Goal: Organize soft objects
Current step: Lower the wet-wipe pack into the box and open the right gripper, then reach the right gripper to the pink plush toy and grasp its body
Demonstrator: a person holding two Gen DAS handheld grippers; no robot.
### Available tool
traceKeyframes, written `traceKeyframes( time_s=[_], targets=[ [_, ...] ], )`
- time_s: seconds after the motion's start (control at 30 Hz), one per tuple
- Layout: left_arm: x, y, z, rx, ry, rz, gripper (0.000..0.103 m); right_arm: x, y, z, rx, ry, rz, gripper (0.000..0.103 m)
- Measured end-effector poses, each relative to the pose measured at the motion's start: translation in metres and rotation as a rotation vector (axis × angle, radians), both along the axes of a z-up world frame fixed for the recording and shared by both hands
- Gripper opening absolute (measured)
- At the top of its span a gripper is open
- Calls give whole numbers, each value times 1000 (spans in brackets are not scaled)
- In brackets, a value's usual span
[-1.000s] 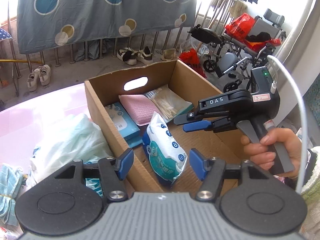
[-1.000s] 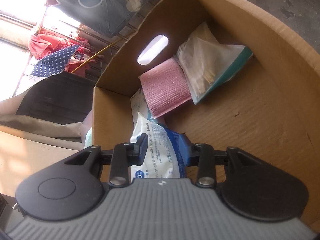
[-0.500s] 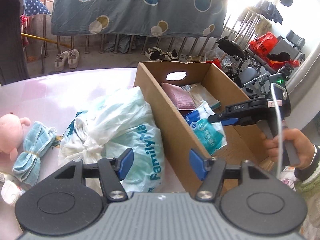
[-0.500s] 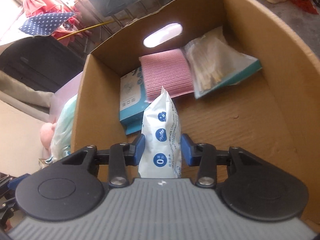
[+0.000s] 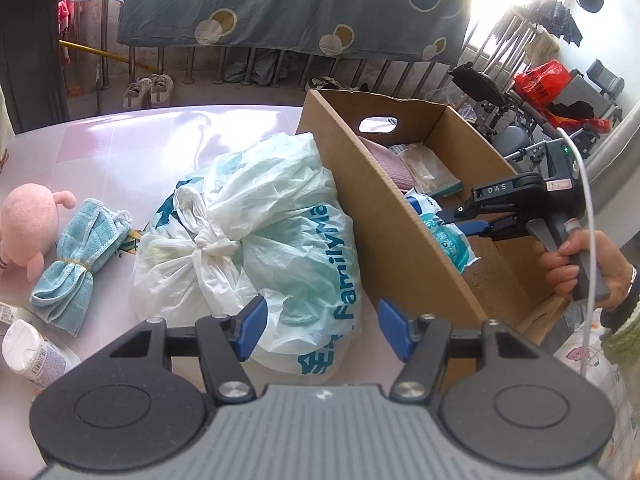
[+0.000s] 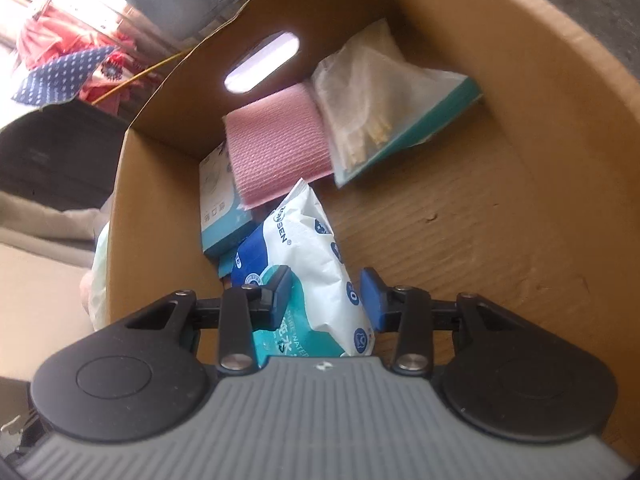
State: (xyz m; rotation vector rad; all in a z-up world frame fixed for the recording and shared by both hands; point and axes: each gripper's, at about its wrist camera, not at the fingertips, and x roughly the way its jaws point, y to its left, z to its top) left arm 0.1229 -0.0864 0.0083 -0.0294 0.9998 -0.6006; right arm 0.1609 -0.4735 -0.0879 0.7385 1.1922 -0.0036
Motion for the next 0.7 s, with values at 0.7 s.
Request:
traceKeyframes(
  time_s=[0.7],
  targets=[
    [-27,52,-9,119,-100,138,67,-14,9,22,15,-21,-81,47]
  ],
)
